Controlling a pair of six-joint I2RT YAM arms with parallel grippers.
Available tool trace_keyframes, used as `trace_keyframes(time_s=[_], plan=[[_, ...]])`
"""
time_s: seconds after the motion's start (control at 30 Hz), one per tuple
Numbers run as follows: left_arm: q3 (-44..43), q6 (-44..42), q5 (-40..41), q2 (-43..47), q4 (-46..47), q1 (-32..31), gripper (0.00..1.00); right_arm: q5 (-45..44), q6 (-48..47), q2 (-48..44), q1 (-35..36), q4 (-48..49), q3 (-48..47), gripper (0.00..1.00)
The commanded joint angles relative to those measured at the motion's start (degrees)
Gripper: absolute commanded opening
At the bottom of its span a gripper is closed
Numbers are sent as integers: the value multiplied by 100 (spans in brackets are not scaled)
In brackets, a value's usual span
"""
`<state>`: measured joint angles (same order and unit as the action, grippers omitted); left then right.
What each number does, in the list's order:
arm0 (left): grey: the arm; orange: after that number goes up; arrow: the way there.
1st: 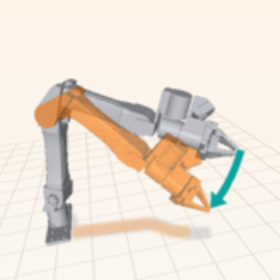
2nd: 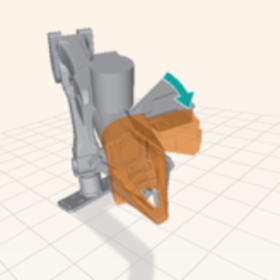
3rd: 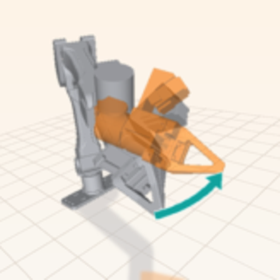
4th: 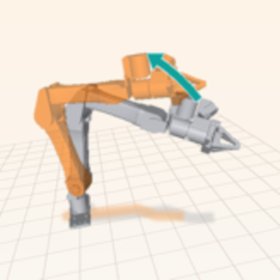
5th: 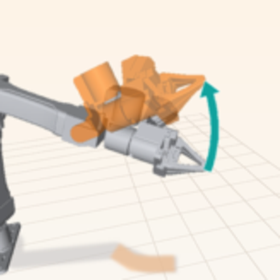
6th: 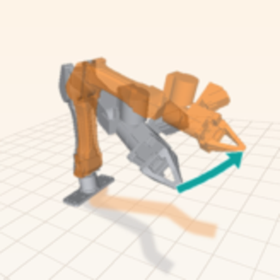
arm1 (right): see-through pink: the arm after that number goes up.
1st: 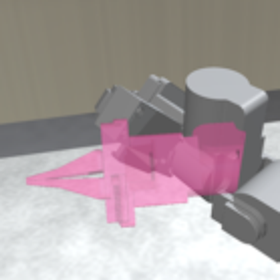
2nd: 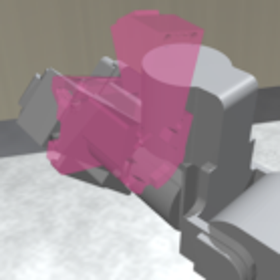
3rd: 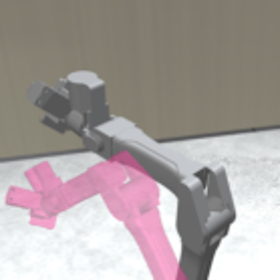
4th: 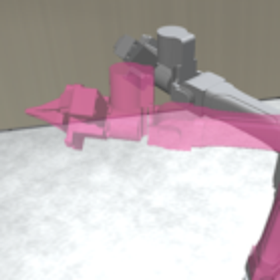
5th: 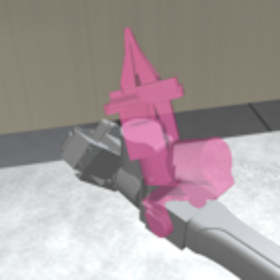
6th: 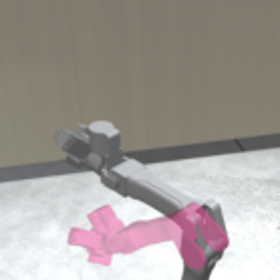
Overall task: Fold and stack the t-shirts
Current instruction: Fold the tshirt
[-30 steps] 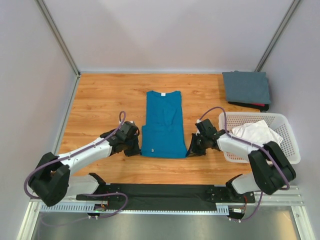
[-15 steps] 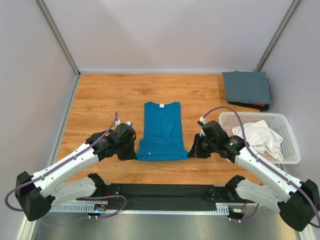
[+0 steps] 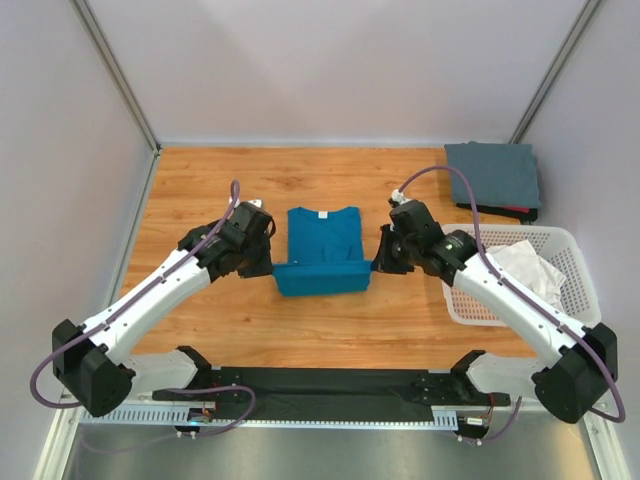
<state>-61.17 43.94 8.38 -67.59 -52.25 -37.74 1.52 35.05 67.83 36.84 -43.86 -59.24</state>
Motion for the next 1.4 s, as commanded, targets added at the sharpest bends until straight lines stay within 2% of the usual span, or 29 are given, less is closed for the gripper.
trace_keyframes(time_s=[0.0,0.13,0.57,0.87,1.37], plan=[[-395,-535,173,-218,188,222,0,-617,-332,326,-203,79,-490,0],[-676,-650,67,-465,399,416,0,-794,-411,643,-370,245,-886,0],[-862,-756,-302,-1247,1208,934,0,-521,-499,1609,-810,1125,-1203,1],[-1143,-765,-267,-1634,1524,1119,0,-731,-349,1996,-950,1845,-1423,0],[-1661,-852,-443,-2740,1946,1523,0,-548,-552,3375,-1337,2083,-2327,1]])
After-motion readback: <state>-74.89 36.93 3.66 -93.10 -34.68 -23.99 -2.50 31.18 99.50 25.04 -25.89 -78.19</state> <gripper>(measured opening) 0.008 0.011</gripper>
